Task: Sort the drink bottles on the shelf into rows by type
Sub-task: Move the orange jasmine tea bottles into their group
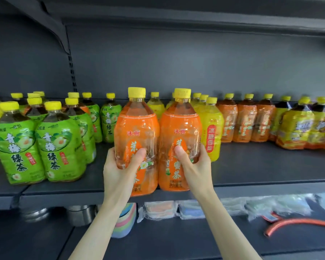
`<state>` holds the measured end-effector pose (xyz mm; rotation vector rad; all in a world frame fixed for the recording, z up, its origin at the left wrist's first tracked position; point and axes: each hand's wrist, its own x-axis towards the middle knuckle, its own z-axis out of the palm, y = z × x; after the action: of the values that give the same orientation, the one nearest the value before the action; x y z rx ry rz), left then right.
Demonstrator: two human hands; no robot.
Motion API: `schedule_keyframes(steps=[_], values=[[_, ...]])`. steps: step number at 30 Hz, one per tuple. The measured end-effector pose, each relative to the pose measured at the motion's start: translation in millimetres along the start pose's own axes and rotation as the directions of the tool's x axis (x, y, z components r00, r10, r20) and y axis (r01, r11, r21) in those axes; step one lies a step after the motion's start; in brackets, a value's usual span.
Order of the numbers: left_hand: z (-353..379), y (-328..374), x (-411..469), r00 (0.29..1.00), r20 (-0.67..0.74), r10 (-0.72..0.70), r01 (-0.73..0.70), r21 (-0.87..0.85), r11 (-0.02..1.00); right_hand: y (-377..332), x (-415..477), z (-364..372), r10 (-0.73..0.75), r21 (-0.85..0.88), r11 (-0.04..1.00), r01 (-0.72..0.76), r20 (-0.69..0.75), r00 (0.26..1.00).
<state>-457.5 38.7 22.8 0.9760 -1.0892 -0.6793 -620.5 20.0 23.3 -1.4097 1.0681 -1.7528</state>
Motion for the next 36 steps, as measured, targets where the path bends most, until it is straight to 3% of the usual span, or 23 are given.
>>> schedule_keyframes(steps=[10, 16, 25, 36], values=[[155.5, 13.8, -140.6, 0.993, 0.088, -0.073, 0.083, -0.118, 0.989, -39.9, -45.8, -216.8, 0.019, -0.066, 0.997, -0.025, -0.096, 0.995], [240.0, 22.5, -159.3, 0.979, 0.190, -0.073, 0.093, -0.096, 0.991, -45.4, -30.9, -302.1, 0.029, -0.067, 0.997, -0.041, -0.162, 0.986], [349.3, -13.3, -121.5, 0.967, 0.239, -0.091, 0.118, -0.098, 0.988, -5.5, 52.7, -375.7, 0.010, -0.112, 0.993, -0.033, -0.200, 0.980], [425.8, -54.2, -41.7, 0.961, 0.211, -0.178, 0.181, 0.005, 0.983, 53.3, 175.0, -403.2, 0.077, -0.170, 0.982, -0.081, -0.033, 0.997]])
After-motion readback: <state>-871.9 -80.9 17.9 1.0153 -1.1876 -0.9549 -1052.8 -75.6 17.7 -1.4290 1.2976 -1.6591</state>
